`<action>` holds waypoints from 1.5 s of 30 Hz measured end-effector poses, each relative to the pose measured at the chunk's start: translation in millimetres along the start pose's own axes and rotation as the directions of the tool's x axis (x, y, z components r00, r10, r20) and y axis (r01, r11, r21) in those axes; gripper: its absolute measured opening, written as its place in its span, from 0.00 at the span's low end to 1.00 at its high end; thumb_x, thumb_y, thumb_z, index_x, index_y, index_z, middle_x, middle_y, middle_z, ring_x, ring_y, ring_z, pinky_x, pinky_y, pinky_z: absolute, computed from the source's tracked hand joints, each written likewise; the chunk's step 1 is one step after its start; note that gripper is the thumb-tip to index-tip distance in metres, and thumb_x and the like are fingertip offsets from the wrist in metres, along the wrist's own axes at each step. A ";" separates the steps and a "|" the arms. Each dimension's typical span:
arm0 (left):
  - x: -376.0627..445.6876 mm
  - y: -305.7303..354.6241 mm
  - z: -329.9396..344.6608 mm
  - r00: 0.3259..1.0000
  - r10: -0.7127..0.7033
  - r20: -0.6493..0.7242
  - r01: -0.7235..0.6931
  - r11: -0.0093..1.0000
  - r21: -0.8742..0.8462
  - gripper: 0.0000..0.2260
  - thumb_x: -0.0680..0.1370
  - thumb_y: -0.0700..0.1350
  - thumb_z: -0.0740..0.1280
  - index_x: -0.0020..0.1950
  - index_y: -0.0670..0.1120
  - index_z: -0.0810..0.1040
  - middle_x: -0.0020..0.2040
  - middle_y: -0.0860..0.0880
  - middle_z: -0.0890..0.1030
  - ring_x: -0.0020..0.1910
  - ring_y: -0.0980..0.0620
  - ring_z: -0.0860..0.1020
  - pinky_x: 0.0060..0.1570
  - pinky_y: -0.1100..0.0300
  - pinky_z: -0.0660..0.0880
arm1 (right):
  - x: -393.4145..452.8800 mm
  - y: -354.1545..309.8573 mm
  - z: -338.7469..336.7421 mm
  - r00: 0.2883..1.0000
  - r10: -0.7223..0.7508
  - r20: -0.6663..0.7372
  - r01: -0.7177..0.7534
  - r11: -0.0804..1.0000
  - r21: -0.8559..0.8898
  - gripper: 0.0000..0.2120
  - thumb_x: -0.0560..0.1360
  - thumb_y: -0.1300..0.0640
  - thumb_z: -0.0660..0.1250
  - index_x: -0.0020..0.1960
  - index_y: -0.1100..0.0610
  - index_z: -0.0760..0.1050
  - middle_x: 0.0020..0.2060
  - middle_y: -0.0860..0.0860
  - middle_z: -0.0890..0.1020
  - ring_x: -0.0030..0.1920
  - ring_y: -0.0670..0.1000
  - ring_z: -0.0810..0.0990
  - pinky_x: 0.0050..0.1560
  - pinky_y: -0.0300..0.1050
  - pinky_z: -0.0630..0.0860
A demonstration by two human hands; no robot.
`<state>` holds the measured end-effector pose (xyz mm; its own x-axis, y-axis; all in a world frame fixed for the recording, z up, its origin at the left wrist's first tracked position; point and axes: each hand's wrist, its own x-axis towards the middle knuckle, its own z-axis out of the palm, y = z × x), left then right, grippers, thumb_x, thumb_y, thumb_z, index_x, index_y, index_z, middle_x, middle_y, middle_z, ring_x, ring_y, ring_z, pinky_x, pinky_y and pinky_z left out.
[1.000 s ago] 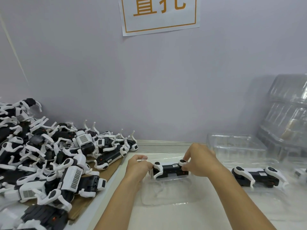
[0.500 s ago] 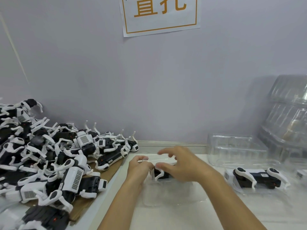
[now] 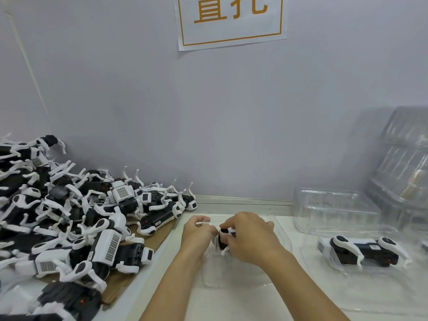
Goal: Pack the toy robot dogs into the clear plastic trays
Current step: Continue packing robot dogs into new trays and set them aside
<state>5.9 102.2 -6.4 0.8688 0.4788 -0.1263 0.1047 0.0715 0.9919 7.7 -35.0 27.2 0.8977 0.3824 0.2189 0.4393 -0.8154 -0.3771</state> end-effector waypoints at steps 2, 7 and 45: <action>1.1 -1.0 0.5 1.000 0.001 0.000 -0.001 1.000 -0.003 0.14 0.70 0.30 0.67 0.51 0.46 0.77 0.48 0.44 0.78 0.42 0.45 0.79 0.43 0.53 0.75 | 1.3 1.6 -1.4 1.000 0.010 0.013 -0.010 1.000 0.010 0.12 0.78 0.44 0.66 0.60 0.42 0.79 0.56 0.43 0.80 0.63 0.50 0.73 0.57 0.53 0.66; 3.0 -2.5 0.1 1.000 0.013 0.003 -0.013 1.000 0.007 0.14 0.70 0.30 0.67 0.51 0.46 0.77 0.48 0.43 0.78 0.43 0.44 0.79 0.46 0.52 0.75 | 2.2 2.7 -2.3 0.999 0.021 0.037 -0.023 0.999 0.034 0.14 0.77 0.43 0.67 0.63 0.41 0.78 0.58 0.41 0.80 0.64 0.48 0.72 0.58 0.53 0.66; -3.7 4.2 0.4 0.986 0.163 0.031 -0.165 0.931 0.326 0.12 0.73 0.37 0.66 0.53 0.50 0.75 0.54 0.52 0.76 0.46 0.61 0.75 0.38 0.63 0.69 | -6.8 -2.5 -5.8 0.995 -0.076 -0.058 0.080 0.995 0.065 0.15 0.78 0.52 0.60 0.41 0.55 0.83 0.40 0.51 0.82 0.44 0.55 0.79 0.45 0.47 0.76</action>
<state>3.4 100.4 -1.7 0.8890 0.4563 0.0378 0.1121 -0.2970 0.9483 0.3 -38.1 31.9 0.8583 0.4171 0.2989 0.5106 -0.7522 -0.4165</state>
